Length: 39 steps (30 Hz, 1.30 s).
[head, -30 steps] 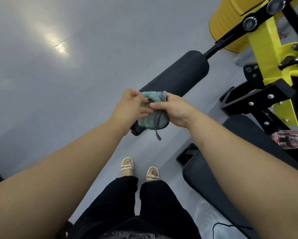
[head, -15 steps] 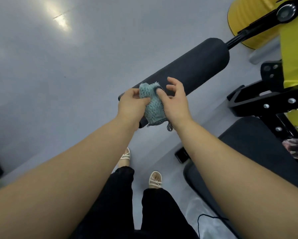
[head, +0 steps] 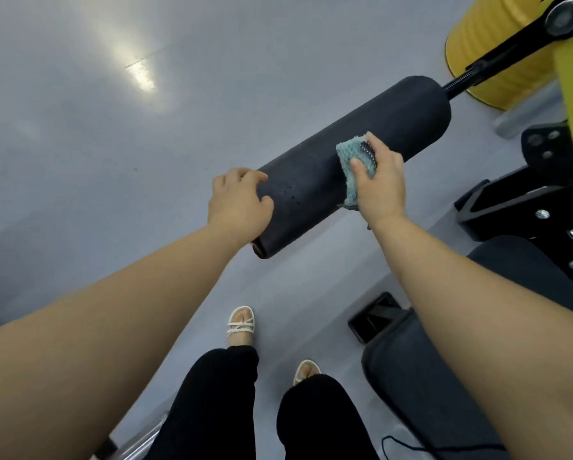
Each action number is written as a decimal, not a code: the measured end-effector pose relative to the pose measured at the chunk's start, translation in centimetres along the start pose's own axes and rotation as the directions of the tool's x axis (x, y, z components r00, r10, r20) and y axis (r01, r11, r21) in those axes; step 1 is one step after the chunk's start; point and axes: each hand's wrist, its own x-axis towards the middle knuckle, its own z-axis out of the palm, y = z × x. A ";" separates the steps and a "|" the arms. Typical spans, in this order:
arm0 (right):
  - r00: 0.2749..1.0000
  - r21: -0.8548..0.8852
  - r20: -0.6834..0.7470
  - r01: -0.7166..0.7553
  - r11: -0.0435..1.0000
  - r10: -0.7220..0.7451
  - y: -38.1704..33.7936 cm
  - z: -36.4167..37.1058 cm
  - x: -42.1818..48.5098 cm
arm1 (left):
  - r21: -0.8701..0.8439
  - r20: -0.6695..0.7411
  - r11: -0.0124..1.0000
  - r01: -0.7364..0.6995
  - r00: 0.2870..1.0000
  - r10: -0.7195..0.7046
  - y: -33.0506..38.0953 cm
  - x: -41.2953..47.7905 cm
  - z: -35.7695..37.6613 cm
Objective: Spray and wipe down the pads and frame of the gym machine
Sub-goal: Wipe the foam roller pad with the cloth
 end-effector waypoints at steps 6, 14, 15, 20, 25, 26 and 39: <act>0.972 -0.304 -0.003 0.222 0.927 -0.234 0.6 5.6 0.3 | 0.201 -0.030 0.979 -0.037 0.999 0.043 -2.0 3.4 2.4; 0.722 -0.451 -0.017 0.612 0.650 -0.692 3.4 6.0 1.2 | 0.079 -0.176 0.985 -0.154 0.970 0.165 -5.0 4.1 3.3; 0.767 -0.468 -0.082 0.535 0.704 -0.637 3.4 5.6 2.1 | 0.069 -0.199 0.984 -0.166 0.964 0.177 -5.1 4.1 3.7; 0.730 -0.445 -0.002 0.612 0.654 -0.684 1.4 8.7 0.5 | -0.103 -0.329 0.976 -0.191 0.933 0.148 -5.9 5.0 5.2; 0.453 -0.318 -0.026 0.841 0.437 -0.891 2.7 9.8 -2.4 | -0.353 -0.364 0.897 -0.267 0.922 0.131 -6.5 5.4 5.9; 0.417 -0.371 -0.044 0.837 0.402 -0.908 3.5 9.4 -1.4 | -0.359 -0.375 0.892 -0.274 0.918 0.131 -6.5 5.4 5.9; 0.250 -0.440 -0.141 0.851 0.287 -0.958 5.6 10.0 -2.6 | -0.378 -0.395 0.881 -0.286 0.910 0.126 -6.2 4.1 5.8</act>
